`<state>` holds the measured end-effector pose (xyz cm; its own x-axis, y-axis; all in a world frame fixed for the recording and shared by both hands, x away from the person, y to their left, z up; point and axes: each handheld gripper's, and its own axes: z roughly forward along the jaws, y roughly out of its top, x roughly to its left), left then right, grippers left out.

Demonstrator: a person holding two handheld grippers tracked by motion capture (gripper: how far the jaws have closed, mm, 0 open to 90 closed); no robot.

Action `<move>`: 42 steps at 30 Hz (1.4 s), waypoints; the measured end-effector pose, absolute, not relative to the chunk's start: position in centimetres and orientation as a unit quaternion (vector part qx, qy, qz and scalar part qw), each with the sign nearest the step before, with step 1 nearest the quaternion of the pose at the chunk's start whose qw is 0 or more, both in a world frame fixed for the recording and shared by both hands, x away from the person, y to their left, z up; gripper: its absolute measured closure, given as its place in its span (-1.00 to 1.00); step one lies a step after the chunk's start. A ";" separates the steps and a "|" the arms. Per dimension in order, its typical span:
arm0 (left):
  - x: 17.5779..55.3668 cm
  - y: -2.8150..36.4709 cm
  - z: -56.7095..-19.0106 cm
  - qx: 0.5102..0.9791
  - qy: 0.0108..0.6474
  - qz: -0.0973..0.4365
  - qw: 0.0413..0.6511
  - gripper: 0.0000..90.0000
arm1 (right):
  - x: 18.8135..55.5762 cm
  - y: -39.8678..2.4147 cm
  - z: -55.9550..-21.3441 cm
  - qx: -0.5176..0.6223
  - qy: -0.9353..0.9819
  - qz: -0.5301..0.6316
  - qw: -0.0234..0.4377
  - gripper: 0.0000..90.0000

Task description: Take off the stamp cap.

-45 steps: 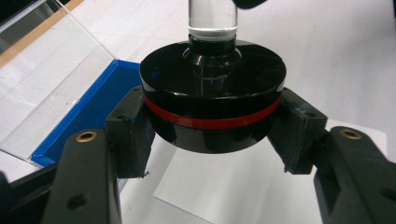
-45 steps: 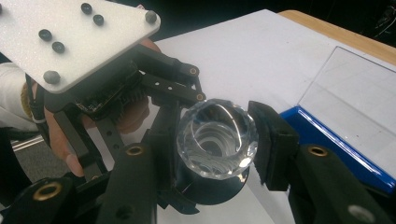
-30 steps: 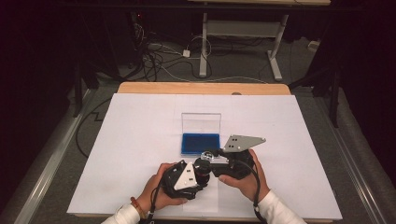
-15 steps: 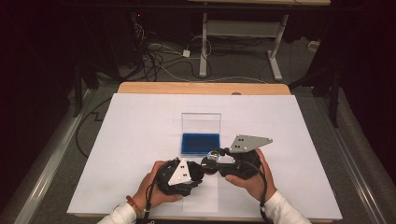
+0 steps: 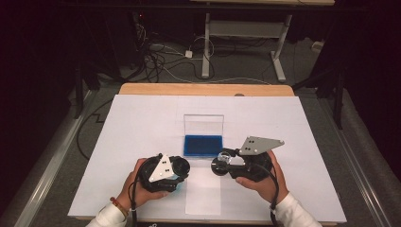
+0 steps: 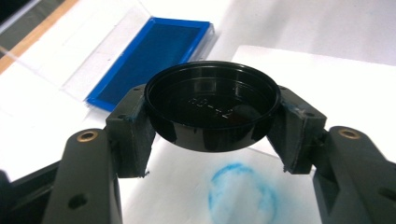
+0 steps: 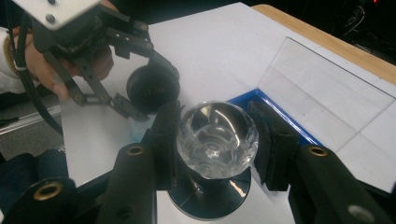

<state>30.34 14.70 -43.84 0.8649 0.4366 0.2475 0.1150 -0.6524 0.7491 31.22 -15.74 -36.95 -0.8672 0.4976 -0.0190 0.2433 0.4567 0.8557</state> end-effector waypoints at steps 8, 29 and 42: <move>30.6 16.5 -43.3 0.877 0.178 0.216 0.391 -0.18 | 31.2 -17.0 -36.0 0.226 0.838 0.471 0.159 0.27; 30.3 20.0 -43.9 0.867 0.211 0.218 0.396 -0.18 | 31.0 -19.5 -35.6 0.243 0.832 0.465 0.177 0.27; 29.2 22.4 -45.6 0.869 0.240 0.206 0.382 -0.19 | 31.7 -19.8 -35.5 0.249 0.831 0.464 0.180 0.27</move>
